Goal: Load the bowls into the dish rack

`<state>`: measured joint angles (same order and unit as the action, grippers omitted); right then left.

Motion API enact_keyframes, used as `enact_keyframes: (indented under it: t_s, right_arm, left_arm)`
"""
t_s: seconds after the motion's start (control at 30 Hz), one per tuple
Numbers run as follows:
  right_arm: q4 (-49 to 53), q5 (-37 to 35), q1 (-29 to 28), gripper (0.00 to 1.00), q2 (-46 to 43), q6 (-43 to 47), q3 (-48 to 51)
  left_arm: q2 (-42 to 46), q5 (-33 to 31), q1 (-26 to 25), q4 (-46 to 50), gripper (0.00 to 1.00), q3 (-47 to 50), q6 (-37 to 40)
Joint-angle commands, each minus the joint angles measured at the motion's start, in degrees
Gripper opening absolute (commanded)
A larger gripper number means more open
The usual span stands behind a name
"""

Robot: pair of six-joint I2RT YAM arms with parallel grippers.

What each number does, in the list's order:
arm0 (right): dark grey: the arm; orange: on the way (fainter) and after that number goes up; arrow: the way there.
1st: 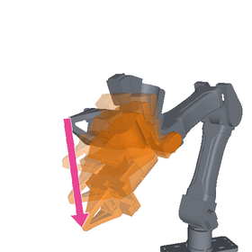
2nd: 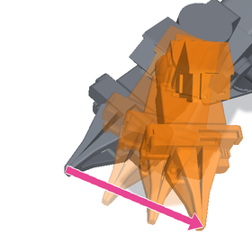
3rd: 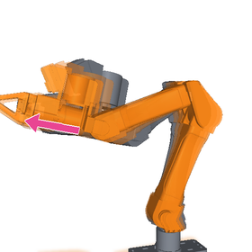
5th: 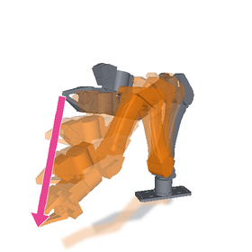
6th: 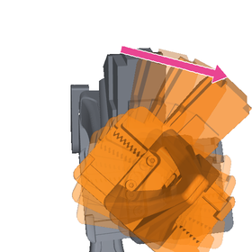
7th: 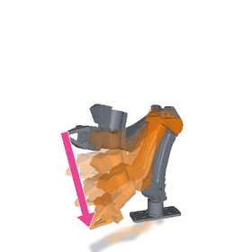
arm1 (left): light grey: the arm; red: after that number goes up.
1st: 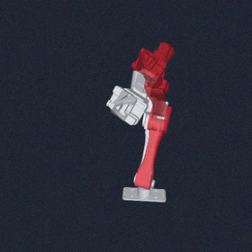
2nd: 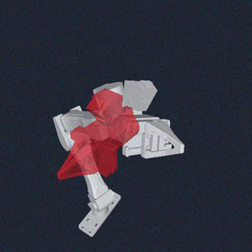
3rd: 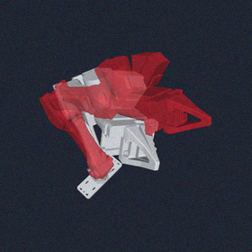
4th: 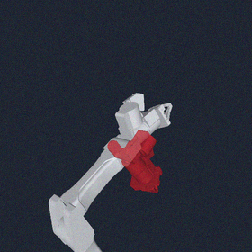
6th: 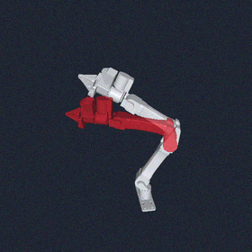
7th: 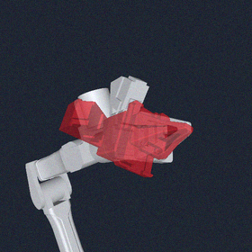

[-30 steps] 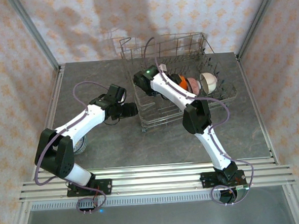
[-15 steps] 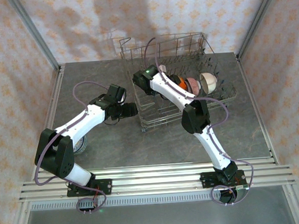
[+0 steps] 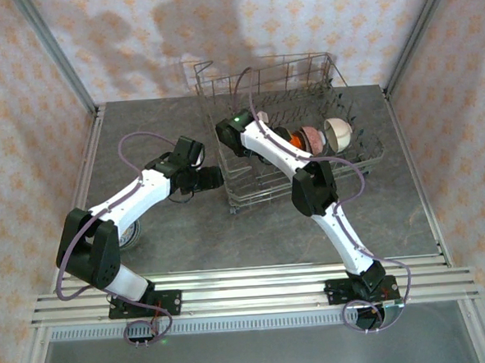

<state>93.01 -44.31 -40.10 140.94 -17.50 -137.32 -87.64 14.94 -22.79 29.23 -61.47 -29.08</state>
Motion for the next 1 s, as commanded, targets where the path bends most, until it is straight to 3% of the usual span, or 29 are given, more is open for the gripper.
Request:
enact_keyframes:
  t_s: [0.0, 0.27, 0.53, 0.8, 0.97]
  right_arm:
    - [0.8, 1.7, 1.7, 0.38, -1.2, -1.1, 2.6]
    - [-2.0, 1.1, 2.8, 0.39, -4.6, 0.6, 4.4]
    - [-13.3, 5.9, 2.8, 0.62, -17.0, 7.0, 16.3]
    - [-16.8, 7.3, 3.1, 0.66, -21.3, 10.0, 21.2]
    - [-20.3, 11.7, 4.3, 0.67, -22.6, 11.9, 25.0]
  left_arm:
    - [0.7, -0.5, -0.2, -1.1, 0.78, -1.6, -0.8]
    - [2.1, -3.2, -0.2, 1.6, 0.78, -3.2, -1.1]
    - [6.6, -8.7, 0.2, 7.3, 0.79, -5.2, -1.9]
    - [13.1, -13.6, 4.8, 16.7, 0.8, -7.0, -4.1]
    - [16.4, -15.8, 7.2, 21.7, 0.81, -7.7, -2.9]
